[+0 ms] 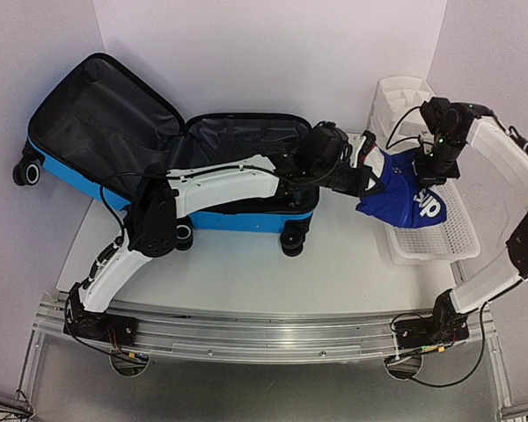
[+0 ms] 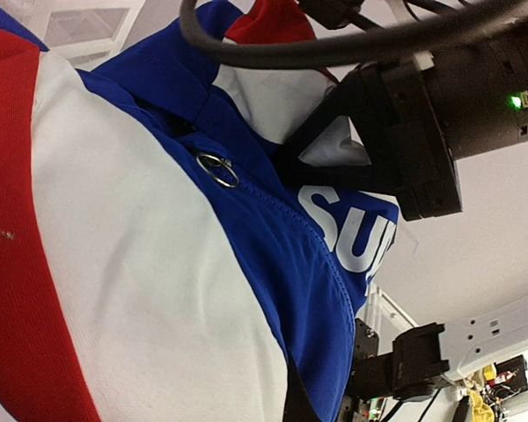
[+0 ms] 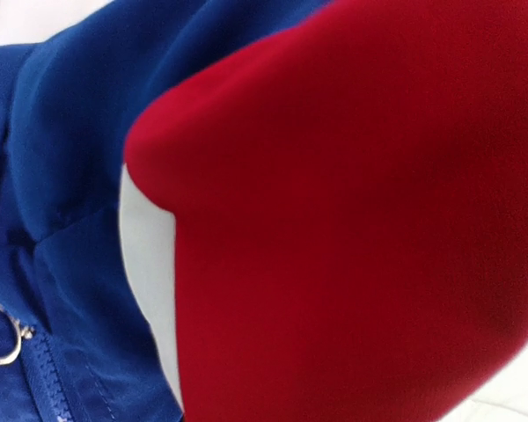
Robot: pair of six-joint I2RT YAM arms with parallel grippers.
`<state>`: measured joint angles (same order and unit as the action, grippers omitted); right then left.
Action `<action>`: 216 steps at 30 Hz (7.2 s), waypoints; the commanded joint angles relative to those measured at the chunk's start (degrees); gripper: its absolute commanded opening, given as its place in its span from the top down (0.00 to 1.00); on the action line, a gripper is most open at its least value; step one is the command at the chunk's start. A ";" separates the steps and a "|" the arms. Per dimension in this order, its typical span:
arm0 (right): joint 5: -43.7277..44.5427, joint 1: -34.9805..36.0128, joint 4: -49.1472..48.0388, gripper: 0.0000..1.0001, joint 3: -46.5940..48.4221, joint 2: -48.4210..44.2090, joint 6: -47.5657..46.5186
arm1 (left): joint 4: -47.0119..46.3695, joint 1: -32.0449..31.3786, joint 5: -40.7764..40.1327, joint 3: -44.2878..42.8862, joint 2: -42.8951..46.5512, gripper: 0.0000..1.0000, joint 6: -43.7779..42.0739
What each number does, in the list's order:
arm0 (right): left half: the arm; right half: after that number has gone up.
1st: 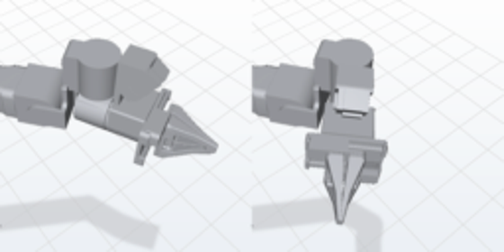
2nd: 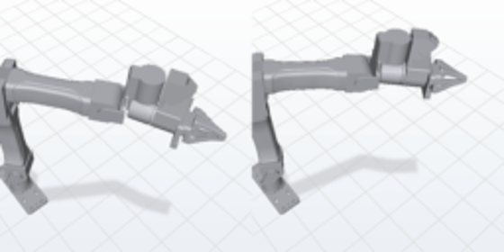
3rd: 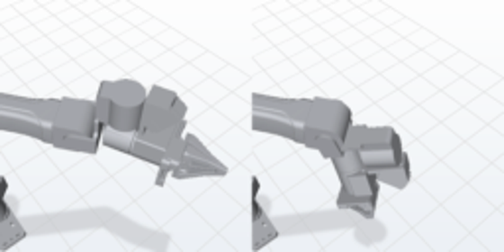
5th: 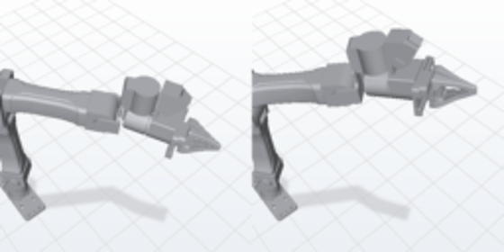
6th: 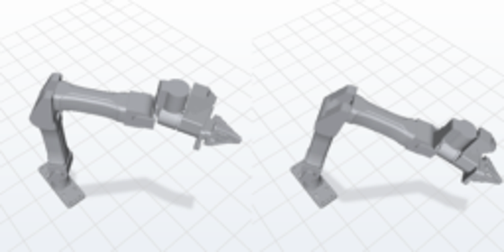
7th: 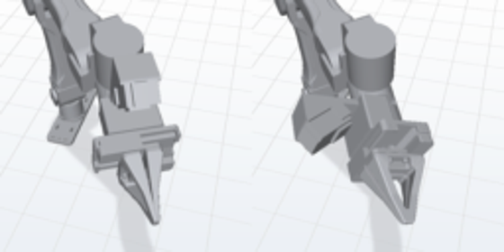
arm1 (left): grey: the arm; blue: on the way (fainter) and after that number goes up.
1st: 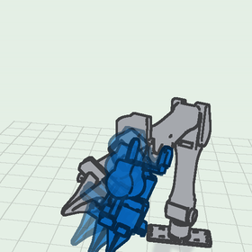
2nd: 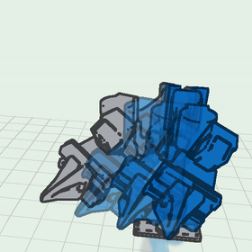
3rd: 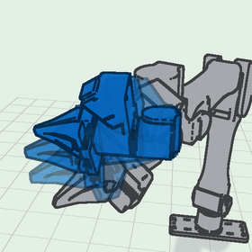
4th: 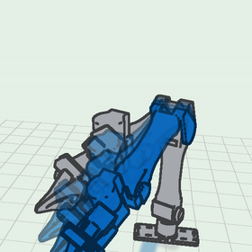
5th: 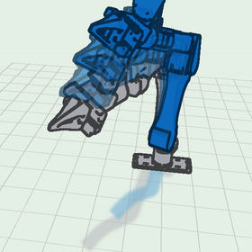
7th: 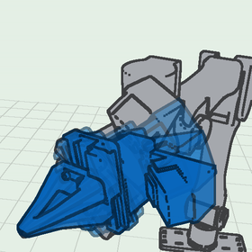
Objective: Open, take out, and arrange the luggage
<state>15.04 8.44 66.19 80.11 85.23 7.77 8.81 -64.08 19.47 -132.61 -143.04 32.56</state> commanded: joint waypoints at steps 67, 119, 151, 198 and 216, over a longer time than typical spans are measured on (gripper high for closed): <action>-11.54 -1.68 -9.50 0.59 7.89 14.74 -8.50 | 14.06 1.76 -16.03 -1.74 1.37 0.21 3.46; -13.98 19.92 -20.12 0.42 23.61 21.37 20.69 | 37.00 43.15 -5.88 27.99 29.97 0.23 -17.30; -28.34 25.93 -28.96 0.85 36.80 49.65 36.55 | 28.21 41.43 11.96 34.13 21.25 0.86 -10.97; -30.71 25.92 -28.21 0.34 22.92 34.53 44.26 | 29.52 38.83 17.88 27.10 31.07 1.00 0.61; -32.06 25.94 -49.28 0.69 13.45 34.63 58.33 | 29.97 39.32 16.50 29.01 32.10 1.00 -0.46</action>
<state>-19.32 34.29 20.39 94.52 122.30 65.07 40.52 -25.27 35.68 -103.55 -115.80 32.87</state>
